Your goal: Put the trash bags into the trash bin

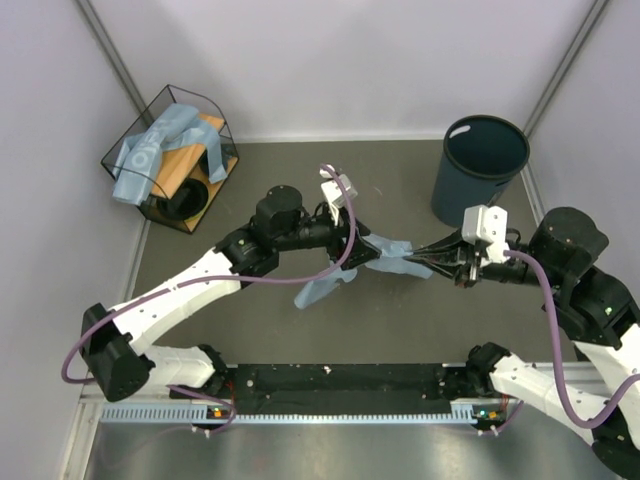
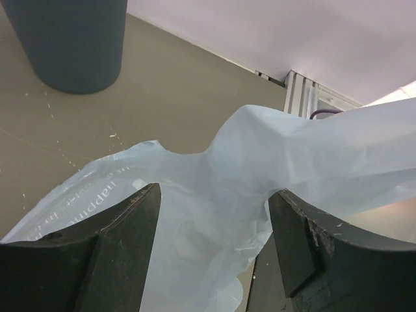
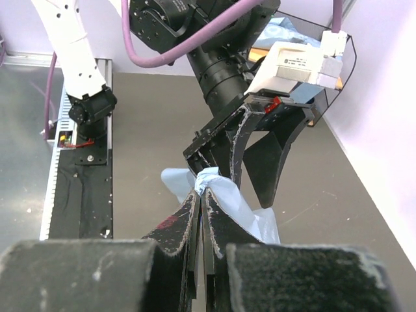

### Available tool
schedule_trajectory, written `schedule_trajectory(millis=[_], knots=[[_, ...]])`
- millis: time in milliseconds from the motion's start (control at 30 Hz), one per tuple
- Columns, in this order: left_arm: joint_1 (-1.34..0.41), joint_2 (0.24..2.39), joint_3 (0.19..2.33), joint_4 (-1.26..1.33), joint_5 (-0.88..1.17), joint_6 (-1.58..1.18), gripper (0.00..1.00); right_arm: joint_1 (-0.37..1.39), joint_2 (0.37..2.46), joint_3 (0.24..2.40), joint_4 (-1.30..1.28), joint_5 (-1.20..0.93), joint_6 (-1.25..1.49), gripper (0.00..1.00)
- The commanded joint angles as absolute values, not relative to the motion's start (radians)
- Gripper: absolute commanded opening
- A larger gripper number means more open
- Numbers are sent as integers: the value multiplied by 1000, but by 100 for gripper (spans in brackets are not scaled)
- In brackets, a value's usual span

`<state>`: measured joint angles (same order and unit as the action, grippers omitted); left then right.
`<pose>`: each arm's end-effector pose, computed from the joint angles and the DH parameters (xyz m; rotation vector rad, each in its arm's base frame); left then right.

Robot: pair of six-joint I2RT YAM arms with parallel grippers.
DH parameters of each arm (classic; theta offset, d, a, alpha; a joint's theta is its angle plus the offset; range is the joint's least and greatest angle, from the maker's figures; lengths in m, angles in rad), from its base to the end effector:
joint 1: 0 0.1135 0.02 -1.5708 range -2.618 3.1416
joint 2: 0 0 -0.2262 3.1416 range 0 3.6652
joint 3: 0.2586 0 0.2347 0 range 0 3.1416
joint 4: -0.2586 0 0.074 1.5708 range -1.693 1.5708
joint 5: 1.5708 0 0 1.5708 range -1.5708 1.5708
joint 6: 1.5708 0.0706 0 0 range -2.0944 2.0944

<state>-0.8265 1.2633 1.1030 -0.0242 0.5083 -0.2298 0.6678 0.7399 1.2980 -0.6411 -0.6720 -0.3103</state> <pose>0.1905 -0.2575 0.3272 0.9263 1.6527 -1.1908 0.0846 0.1227 0.4264 -1.2205 1.1854 0.8217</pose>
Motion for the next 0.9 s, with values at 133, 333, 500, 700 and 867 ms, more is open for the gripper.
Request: schedule_trajectory(millis=[133,333,500,700,867], knots=[[-891,1226,1164,66,496,-164,71,681,750,1331,-614,-690,-281,0],[-905,1315,1192,5,280,-101,55,683,762,1382,-611,-695,-264,0],[-902,1341,1099,-66,293,-26,53,683,769,1422,-595,-638,-235,0],[-893,1313,985,-75,239,-14,55,683,772,1460,-577,-598,-236,0],[-862,1234,916,-63,366,24,62,683,752,1431,-569,-571,-264,0]])
